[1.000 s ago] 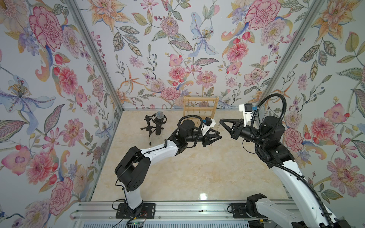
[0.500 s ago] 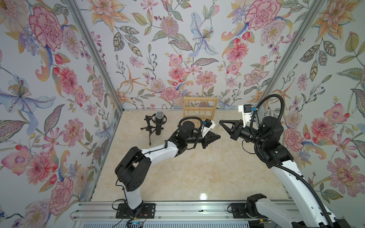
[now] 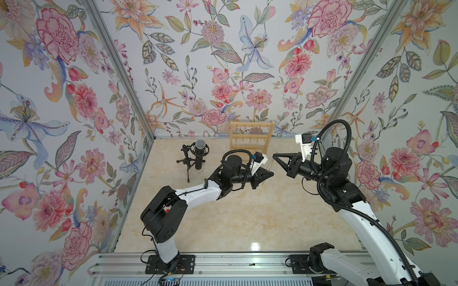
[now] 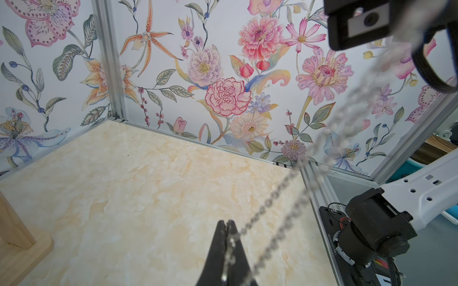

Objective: Take the necklace off the jewelry display stand
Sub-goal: Place the necklace at the center of the board.

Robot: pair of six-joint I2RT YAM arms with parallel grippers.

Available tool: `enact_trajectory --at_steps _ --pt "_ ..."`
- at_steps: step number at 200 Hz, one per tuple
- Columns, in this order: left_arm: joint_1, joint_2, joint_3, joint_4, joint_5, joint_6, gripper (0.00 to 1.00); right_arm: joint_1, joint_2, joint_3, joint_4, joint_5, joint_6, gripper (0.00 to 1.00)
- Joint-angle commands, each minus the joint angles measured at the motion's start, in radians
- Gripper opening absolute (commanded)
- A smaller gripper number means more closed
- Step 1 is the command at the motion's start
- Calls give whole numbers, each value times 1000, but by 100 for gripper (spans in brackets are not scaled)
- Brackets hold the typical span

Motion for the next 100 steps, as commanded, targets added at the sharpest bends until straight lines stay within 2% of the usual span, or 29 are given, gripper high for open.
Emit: enact_trajectory --at_steps 1,47,100 --pt "-11 -69 -48 -12 -51 -36 0 30 11 -11 23 22 -35 0" --pt "-12 -167 -188 22 -122 -134 0 126 56 -20 34 85 -76 0" --pt "-32 -364 -376 -14 -229 -193 0 270 119 -44 76 166 -112 0"
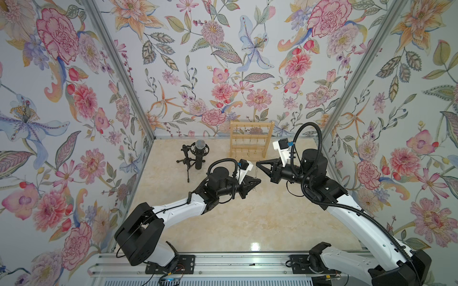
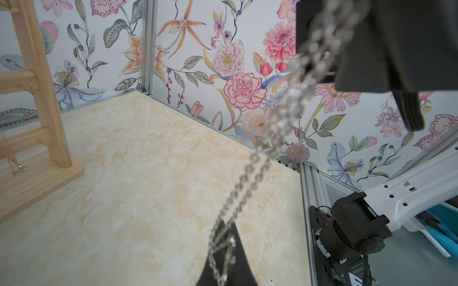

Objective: Take the necklace off the jewelry display stand
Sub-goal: Place the necklace at the center of the board.

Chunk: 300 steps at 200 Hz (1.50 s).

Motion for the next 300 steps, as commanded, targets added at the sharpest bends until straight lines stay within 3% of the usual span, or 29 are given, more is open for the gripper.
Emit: enact_trajectory --at_steps 1,52,106,163,300 --pt "-25 -76 -72 -12 -74 -53 0 49 15 -27 52 56 -36 0" --pt "-37 -215 -252 -35 -142 -88 0 84 36 -88 157 39 18 0" --pt "-37 -265 -327 -80 -154 -109 0 118 47 -109 226 -17 72 0" --pt "-41 -325 -401 -202 -176 -196 0 182 56 -163 272 -5 70 0" --pt "-59 -458 -626 -312 -197 -445 0 263 204 -284 445 36 113 0"
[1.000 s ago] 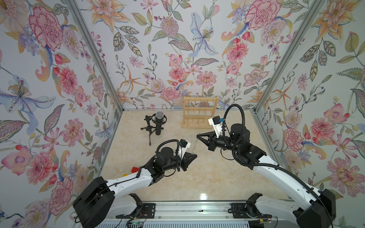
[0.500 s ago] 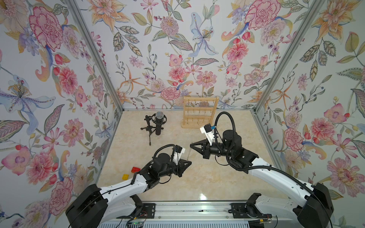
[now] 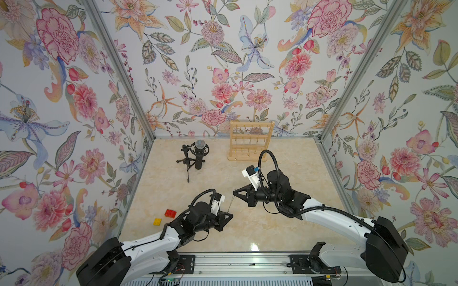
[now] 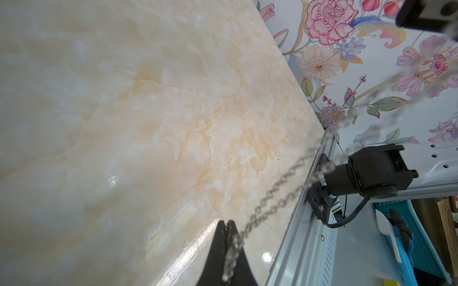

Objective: Take the necklace off the jewelry display stand
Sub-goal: Place the necklace at the center of the board.

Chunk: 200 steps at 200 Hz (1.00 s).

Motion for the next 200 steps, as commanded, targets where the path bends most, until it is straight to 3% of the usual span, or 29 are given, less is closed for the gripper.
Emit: enact_trajectory --at_steps 1,91,200 --pt "-19 -27 -45 -101 -14 -69 0 6 21 -14 140 10 29 0" --pt "-54 -163 -159 -183 -24 -199 0 37 145 -45 257 -3 46 0" --pt "-54 71 -3 -268 -139 -85 0 -8 373 13 316 -37 38 0"
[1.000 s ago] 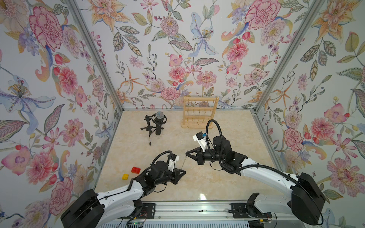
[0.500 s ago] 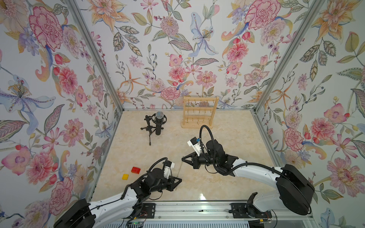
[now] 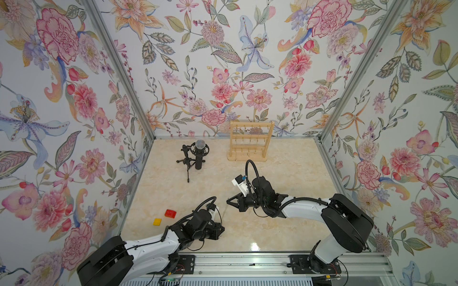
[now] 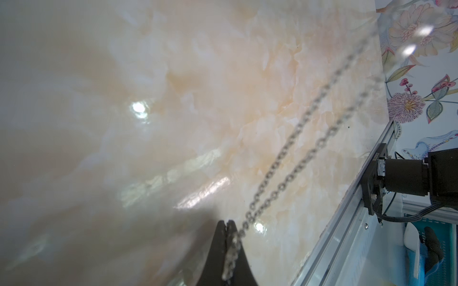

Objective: Take the necklace off the jewelry display stand
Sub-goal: Place the necklace at the center of the board.

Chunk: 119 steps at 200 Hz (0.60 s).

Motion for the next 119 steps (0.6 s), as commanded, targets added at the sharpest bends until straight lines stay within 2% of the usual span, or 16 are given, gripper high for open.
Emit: enact_trajectory --at_steps 1,86,119 --pt "-16 36 44 -63 -54 40 0 -19 36 42 90 -13 5 0" --pt "-16 159 134 -117 -108 125 0 -55 124 65 120 -45 12 0" --pt "-16 184 155 -142 -118 137 3 -62 155 72 130 -58 15 0"
